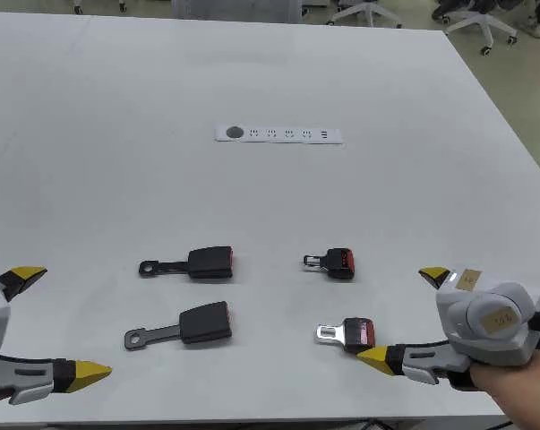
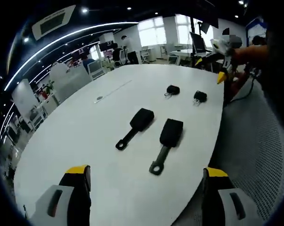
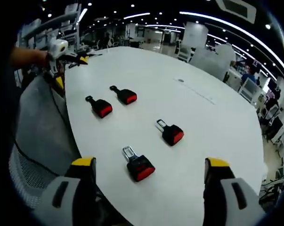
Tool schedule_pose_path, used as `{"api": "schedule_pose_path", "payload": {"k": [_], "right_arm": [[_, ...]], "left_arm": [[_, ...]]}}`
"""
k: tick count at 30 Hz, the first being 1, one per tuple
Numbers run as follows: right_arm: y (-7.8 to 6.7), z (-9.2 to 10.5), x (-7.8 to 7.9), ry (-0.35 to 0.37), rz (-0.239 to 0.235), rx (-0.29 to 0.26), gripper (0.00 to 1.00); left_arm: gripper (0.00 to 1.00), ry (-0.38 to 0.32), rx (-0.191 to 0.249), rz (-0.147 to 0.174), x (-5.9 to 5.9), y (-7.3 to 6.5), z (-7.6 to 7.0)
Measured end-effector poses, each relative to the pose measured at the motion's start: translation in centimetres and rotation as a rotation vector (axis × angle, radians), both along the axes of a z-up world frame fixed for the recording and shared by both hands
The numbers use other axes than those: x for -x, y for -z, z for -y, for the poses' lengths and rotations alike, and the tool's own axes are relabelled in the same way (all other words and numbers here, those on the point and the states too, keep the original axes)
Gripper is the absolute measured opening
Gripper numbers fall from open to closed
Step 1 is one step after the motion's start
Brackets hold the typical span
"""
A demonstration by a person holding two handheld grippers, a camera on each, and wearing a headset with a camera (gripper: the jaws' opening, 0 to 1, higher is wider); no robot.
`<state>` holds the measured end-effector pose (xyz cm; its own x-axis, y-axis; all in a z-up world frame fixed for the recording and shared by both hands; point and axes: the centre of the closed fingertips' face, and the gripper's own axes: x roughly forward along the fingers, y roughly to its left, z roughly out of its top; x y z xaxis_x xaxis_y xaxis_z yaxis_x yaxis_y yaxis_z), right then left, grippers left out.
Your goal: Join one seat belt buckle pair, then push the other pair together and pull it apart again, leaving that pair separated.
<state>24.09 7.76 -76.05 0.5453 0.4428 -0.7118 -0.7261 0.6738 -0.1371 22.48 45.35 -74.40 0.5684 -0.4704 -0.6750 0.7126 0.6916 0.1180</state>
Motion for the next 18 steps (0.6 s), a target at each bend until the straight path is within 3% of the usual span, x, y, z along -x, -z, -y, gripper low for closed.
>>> {"api": "schedule_pose_path", "payload": {"k": [18], "right_arm": [[-0.10, 0.72, 0.29, 0.019, 0.021, 0.005, 1.00]], "left_arm": [[1.00, 0.002, -0.015, 0.001, 0.30, 0.10, 0.18]]}}
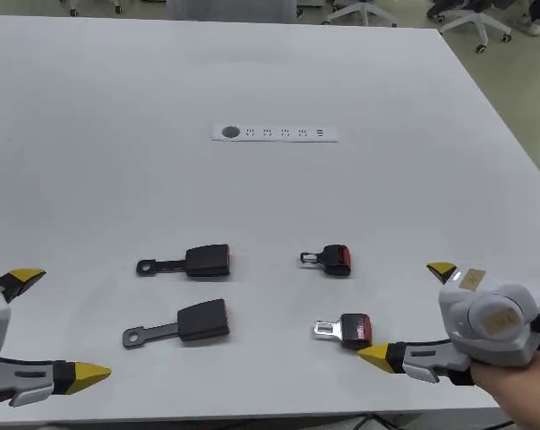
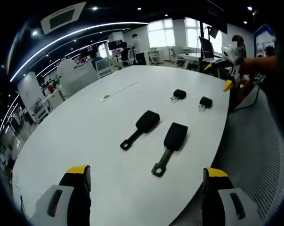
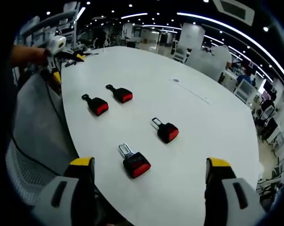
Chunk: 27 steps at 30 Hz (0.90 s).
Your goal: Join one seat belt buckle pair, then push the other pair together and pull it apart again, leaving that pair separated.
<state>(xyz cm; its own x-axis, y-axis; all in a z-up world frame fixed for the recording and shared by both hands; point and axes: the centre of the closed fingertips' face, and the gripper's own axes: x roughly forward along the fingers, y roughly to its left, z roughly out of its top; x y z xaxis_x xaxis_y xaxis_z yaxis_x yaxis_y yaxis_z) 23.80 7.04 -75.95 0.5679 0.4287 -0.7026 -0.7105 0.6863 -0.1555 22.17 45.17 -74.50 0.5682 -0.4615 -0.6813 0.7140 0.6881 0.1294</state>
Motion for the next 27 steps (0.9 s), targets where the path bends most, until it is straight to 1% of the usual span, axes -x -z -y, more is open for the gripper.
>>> {"api": "schedule_pose_path", "payload": {"k": [5, 7, 9, 11, 12, 15, 16, 18, 21, 27], "right_arm": [[-0.05, 0.19, -0.04, 0.012, 0.002, -0.004, 1.00], [-0.06, 0.17, -0.05, 0.015, 0.004, -0.006, 1.00], [-0.20, 0.12, -0.17, 0.020, 0.009, -0.015, 1.00], [-0.47, 0.01, -0.30, 0.022, 0.017, -0.030, 1.00], [-0.54, 0.00, -0.36, 0.024, 0.018, -0.033, 1.00], [-0.55, 0.01, -0.52, 0.022, 0.018, -0.030, 1.00], [-0.55, 0.05, -0.56, 0.024, 0.017, -0.028, 1.00], [-0.59, 0.10, -0.64, 0.027, 0.015, -0.030, 1.00], [-0.75, -0.04, -0.73, 0.022, 0.024, -0.036, 1.00], [-0.75, -0.23, -0.84, 0.021, 0.026, -0.040, 1.00]], "left_arm": [[1.00, -0.003, 0.003, 0.002, -0.05, -0.20, 0.10], [1.00, -0.017, 0.021, 0.003, -0.15, -0.38, 0.20], [1.00, -0.027, 0.035, 0.011, -0.30, -0.60, 0.21], [1.00, -0.025, 0.032, 0.012, -0.27, -0.61, 0.24], [1.00, -0.020, 0.024, 0.011, -0.19, -0.54, 0.24], [1.00, -0.015, 0.019, 0.007, -0.14, -0.48, 0.29], [1.00, -0.024, 0.032, 0.002, -0.15, -0.54, 0.36], [1.00, -0.037, 0.053, 0.002, -0.28, -0.76, 0.46], [1.00, -0.036, 0.060, 0.007, -0.36, -0.89, 0.55], [1.00, -0.032, 0.064, 0.007, -0.42, -0.92, 0.66]]}}
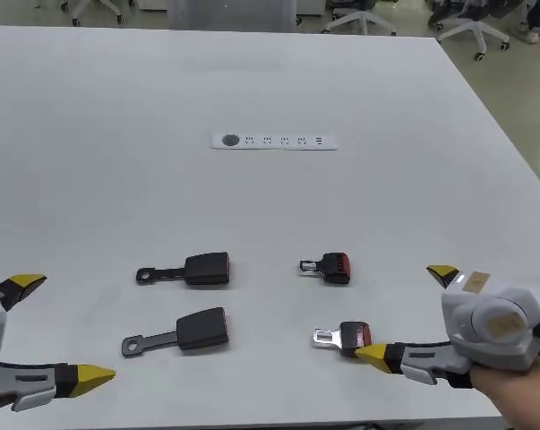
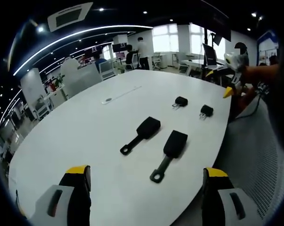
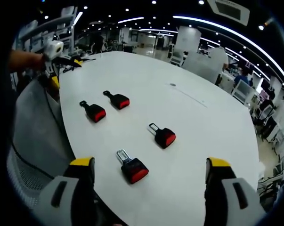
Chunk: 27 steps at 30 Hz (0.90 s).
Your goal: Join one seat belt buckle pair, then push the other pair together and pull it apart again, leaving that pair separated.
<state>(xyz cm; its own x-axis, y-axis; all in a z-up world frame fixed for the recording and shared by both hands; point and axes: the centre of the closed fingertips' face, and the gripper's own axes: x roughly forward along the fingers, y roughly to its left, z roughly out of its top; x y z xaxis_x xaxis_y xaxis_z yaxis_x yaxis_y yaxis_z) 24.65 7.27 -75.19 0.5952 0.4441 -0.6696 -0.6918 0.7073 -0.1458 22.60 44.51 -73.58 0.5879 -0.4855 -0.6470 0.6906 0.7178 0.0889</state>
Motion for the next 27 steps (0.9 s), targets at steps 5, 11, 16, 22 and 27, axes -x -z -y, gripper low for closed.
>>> {"api": "schedule_pose_path", "payload": {"k": [5, 11, 16, 22, 27], "right_arm": [[0.17, 0.09, -0.03, 0.010, -0.002, -0.001, 1.00], [0.59, 0.26, 0.26, 0.019, -0.021, 0.005, 1.00], [0.66, 0.33, 0.31, 0.021, -0.020, 0.005, 1.00], [0.66, 0.15, 0.37, 0.018, -0.021, 0.005, 1.00], [0.73, 0.25, 0.42, 0.024, -0.025, 0.009, 1.00]], "left_arm": [[1.00, -0.005, -0.003, -0.001, -0.06, 0.17, -0.12], [1.00, -0.011, 0.007, -0.012, 0.04, 0.37, -0.11], [1.00, -0.016, 0.021, -0.007, -0.06, 0.22, -0.12], [1.00, -0.011, 0.009, -0.011, 0.07, 0.52, -0.17], [1.00, -0.011, 0.010, -0.021, 0.41, 0.76, -0.15]]}}
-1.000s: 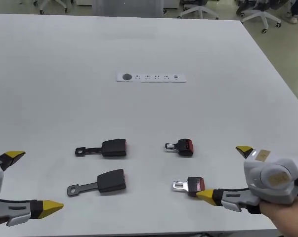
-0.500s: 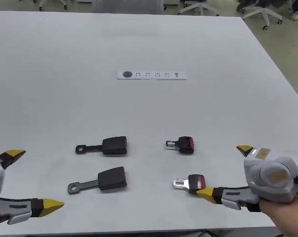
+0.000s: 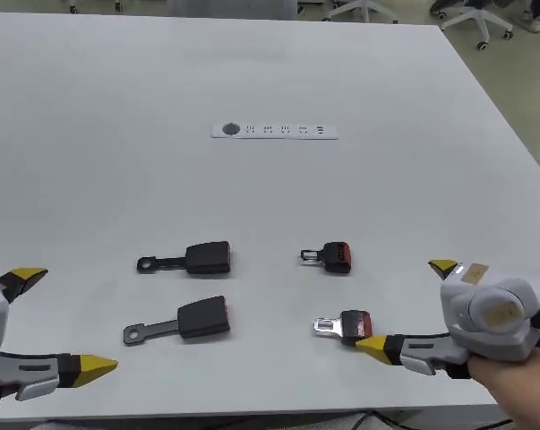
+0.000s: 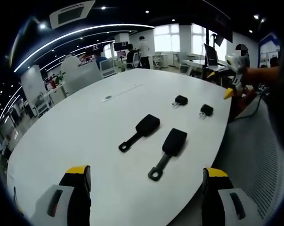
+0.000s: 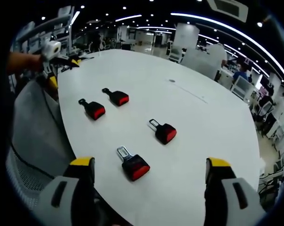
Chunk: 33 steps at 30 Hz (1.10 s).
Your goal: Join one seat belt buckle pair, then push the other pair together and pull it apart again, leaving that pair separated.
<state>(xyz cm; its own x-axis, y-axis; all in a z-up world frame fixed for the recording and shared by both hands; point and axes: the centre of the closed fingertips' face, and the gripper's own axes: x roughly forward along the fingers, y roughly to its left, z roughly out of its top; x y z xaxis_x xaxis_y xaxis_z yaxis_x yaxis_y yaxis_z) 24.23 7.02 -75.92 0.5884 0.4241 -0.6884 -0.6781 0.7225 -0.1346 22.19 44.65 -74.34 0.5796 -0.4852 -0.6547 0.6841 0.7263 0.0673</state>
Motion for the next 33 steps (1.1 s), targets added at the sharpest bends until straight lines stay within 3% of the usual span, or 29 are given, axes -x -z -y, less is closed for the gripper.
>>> {"api": "schedule_pose_path", "payload": {"k": [7, 11, 14, 23, 33], "right_arm": [[0.1, 0.2, 0.1, 0.006, -0.003, 0.000, 0.99], [0.4, 0.0, 0.5, -0.042, 0.001, 0.047, 0.96], [0.4, -0.2, 0.7, -0.052, -0.005, 0.037, 0.91], [0.5, -0.5, 1.4, -0.093, -0.017, 0.055, 0.77], [0.8, -0.7, 2.1, -0.170, -0.004, 0.094, 0.73]], "left_arm": [[1.00, -0.002, -0.021, -0.005, 0.2, 0.3, -0.2], [0.97, -0.006, -0.019, -0.014, 0.2, 0.3, -0.2], [0.95, 0.021, -0.035, -0.015, 0.4, 0.4, 0.0], [0.90, 0.057, -0.067, 0.010, 0.7, 0.3, 0.1], [0.85, 0.118, -0.137, 0.022, 1.1, 0.7, 0.0]]}}
